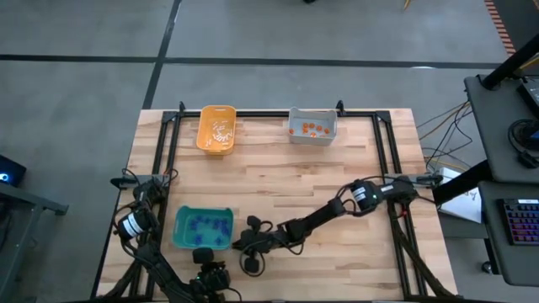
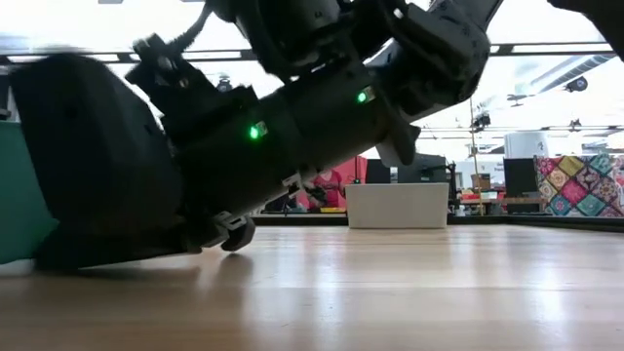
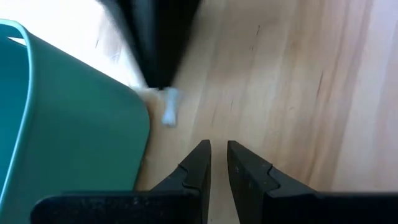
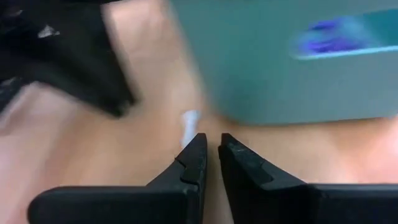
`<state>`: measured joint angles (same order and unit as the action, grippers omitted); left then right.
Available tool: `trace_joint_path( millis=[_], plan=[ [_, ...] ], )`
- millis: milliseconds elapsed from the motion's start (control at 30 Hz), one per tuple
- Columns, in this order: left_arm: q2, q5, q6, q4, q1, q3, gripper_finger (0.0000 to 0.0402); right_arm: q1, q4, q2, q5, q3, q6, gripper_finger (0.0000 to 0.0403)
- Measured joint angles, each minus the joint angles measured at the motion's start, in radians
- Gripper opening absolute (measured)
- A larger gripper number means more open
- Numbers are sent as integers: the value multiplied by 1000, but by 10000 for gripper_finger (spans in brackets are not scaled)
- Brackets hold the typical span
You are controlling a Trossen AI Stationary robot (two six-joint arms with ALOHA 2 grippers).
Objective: Sort Halloween decoration
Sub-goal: Put the white bone toy into the orange bin
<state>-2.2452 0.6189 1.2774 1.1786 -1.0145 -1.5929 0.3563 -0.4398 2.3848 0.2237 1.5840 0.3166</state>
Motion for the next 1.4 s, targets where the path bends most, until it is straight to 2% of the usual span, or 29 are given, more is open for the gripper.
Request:
trace_joint_path(
  millis=[233,400,667,800,933,1100,1400],
  plan=[
    [0,-2,10,-7,0,-4,36,11,37,-3,-21,13,-11,38],
    [0,-10,-53,1,-4,-69,39,11,139,-38,-16,14,-26,38],
    [2,-2,-99,90,-6,-152,84,14,253,-93,-22,14,-40,38],
    [2,-7,-104,167,-11,-169,109,24,184,-83,-23,13,-30,38],
    [3,-10,-115,228,-25,-178,116,34,83,-52,-26,14,-19,38],
    [3,-15,-99,236,-39,-174,101,41,-20,-30,-24,13,-20,38],
    [16,24,-53,255,-46,-180,76,41,-98,14,-22,21,-46,38]
  ],
)
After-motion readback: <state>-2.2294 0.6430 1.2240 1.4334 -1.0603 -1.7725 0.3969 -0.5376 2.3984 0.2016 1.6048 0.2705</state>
